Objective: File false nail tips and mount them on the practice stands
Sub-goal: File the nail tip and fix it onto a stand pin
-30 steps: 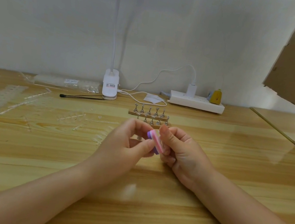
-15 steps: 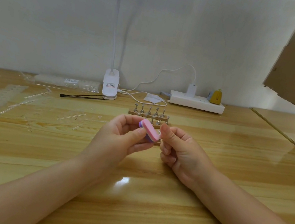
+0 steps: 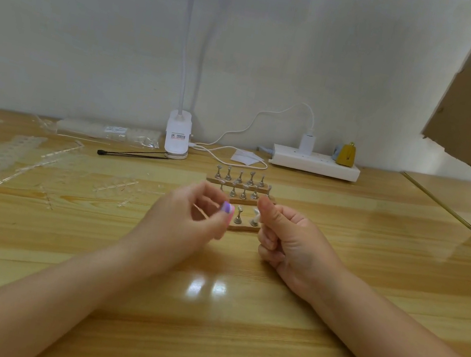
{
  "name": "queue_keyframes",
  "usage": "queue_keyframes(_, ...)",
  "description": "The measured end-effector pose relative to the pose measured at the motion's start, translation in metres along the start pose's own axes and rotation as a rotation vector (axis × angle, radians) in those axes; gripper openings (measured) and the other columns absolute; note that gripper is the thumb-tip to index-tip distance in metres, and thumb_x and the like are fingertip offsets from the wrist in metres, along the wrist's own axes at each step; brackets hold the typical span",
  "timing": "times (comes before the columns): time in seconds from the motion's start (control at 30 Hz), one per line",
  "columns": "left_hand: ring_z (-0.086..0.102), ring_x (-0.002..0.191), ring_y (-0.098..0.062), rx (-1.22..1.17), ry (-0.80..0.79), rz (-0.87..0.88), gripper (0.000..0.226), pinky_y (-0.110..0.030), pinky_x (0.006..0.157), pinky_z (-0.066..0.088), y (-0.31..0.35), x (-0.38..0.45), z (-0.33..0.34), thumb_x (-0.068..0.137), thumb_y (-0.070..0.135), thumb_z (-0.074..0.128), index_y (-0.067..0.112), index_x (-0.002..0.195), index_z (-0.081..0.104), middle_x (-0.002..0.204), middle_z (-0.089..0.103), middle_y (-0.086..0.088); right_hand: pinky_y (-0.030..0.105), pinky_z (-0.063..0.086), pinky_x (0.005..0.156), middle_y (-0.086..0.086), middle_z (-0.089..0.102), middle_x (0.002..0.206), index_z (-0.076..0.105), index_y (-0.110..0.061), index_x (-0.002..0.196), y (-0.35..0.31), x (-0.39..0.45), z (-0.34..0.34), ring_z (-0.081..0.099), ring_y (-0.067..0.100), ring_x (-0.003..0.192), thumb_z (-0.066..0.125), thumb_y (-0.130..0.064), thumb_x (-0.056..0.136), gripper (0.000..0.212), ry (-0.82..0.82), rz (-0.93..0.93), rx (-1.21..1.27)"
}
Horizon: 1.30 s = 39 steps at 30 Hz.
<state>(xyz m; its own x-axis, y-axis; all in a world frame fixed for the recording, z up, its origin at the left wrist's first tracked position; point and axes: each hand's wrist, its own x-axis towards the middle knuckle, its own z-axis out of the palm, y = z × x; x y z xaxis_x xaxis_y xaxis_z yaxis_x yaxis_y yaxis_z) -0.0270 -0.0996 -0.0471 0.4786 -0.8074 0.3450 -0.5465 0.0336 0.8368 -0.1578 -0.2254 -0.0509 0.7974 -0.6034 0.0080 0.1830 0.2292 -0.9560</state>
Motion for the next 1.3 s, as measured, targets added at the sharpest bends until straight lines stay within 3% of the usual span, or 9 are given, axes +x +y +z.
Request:
queue_keyframes(0.07,0.057,0.068,0.000,0.313,-0.074,0.108,0.017,-0.015,0.060,0.046,-0.004,-0.005,0.005,0.086,0.035,0.065,0.031,0.101,0.059,0.078,0.061,0.010,0.016,0.026,0.034,-0.002,0.038,0.045,0.058,-0.015,0.058,0.001,0.000,0.000,0.031,0.008,0.039,0.079,-0.043,0.052,0.035,-0.003,-0.002,-0.015)
queue_keyframes(0.13,0.051,0.081,0.003,0.437,-0.073,0.144,0.035,-0.016,0.070,0.044,-0.004,-0.009,0.009,0.084,0.044,0.063,0.038,0.116,0.049,0.087,0.054,0.017,0.016,0.025,0.035,-0.003,0.037,0.045,0.056,-0.013,0.060,0.001,-0.001,0.000,0.030,0.008,0.039,0.078,-0.045,0.053,0.039,-0.016,-0.014,-0.059)
queue_keyframes(0.2,0.052,0.087,0.002,0.359,0.015,0.212,0.043,-0.021,0.078,0.046,0.001,-0.011,0.009,0.082,0.049,0.060,0.037,0.122,0.048,0.091,0.055,0.018,0.017,0.025,0.036,-0.001,0.036,0.046,0.058,-0.015,0.057,0.002,-0.002,0.001,0.029,0.009,0.041,0.078,-0.047,0.054,0.037,-0.041,-0.024,-0.128)
queue_keyframes(0.37,0.060,0.080,-0.004,0.251,0.098,0.502,0.026,-0.038,0.077,0.050,0.014,-0.013,0.009,0.079,0.037,0.065,0.022,0.101,0.069,0.081,0.066,0.014,0.018,0.025,0.039,0.001,0.036,0.048,0.054,-0.012,0.059,0.003,-0.007,0.004,0.026,0.012,0.045,0.075,-0.051,0.057,0.045,-0.082,-0.050,-0.260)
queue_keyframes(0.67,0.058,0.076,-0.005,0.246,0.110,0.446,0.022,-0.037,0.079,0.046,0.010,-0.012,0.010,0.070,0.041,0.074,0.025,0.087,0.074,0.072,0.064,0.019,0.019,0.022,0.041,0.003,0.035,0.050,0.057,0.005,0.080,0.002,-0.009,0.007,0.024,0.013,0.046,0.071,-0.053,0.058,0.063,-0.073,-0.055,-0.299)
queue_keyframes(0.8,0.057,0.078,-0.001,0.281,0.130,0.456,0.017,-0.031,0.079,0.045,0.009,-0.011,0.010,0.073,0.040,0.070,0.027,0.084,0.071,0.071,0.059,0.025,0.018,0.025,0.040,0.001,0.038,0.048,0.056,-0.012,0.060,0.002,-0.009,0.007,0.028,0.012,0.044,0.072,-0.056,0.057,0.047,-0.052,-0.053,-0.284)
queue_keyframes(0.97,0.060,0.077,-0.003,0.336,0.250,0.376,0.023,-0.039,0.080,0.046,0.002,-0.005,0.002,0.079,0.046,0.067,0.027,0.093,0.067,0.074,0.058,0.027,0.018,0.029,0.038,0.000,0.042,0.050,0.064,-0.020,0.056,0.002,-0.008,0.010,0.035,0.009,0.043,0.065,-0.065,0.064,0.045,0.103,-0.055,-0.236)
queue_keyframes(1.1,0.060,0.087,-0.010,0.521,0.261,0.222,0.020,-0.028,0.083,0.029,-0.013,0.002,-0.004,0.087,0.047,0.059,0.029,0.094,0.059,0.082,0.057,0.023,0.014,0.037,0.049,-0.004,0.051,0.054,0.070,-0.020,0.064,0.004,-0.013,0.007,0.043,0.004,0.048,0.065,-0.042,0.086,0.031,0.174,-0.220,-0.475)
queue_keyframes(1.3,0.054,0.096,-0.010,0.551,0.093,0.099,0.016,-0.026,0.093,0.026,-0.024,0.004,0.003,0.091,0.046,0.052,0.031,0.093,0.050,0.089,0.060,0.017,0.013,0.035,0.052,-0.011,0.051,0.052,0.072,-0.016,0.071,0.008,-0.009,0.001,0.043,-0.001,0.050,0.068,-0.024,0.086,0.018,0.257,-0.297,-0.792)
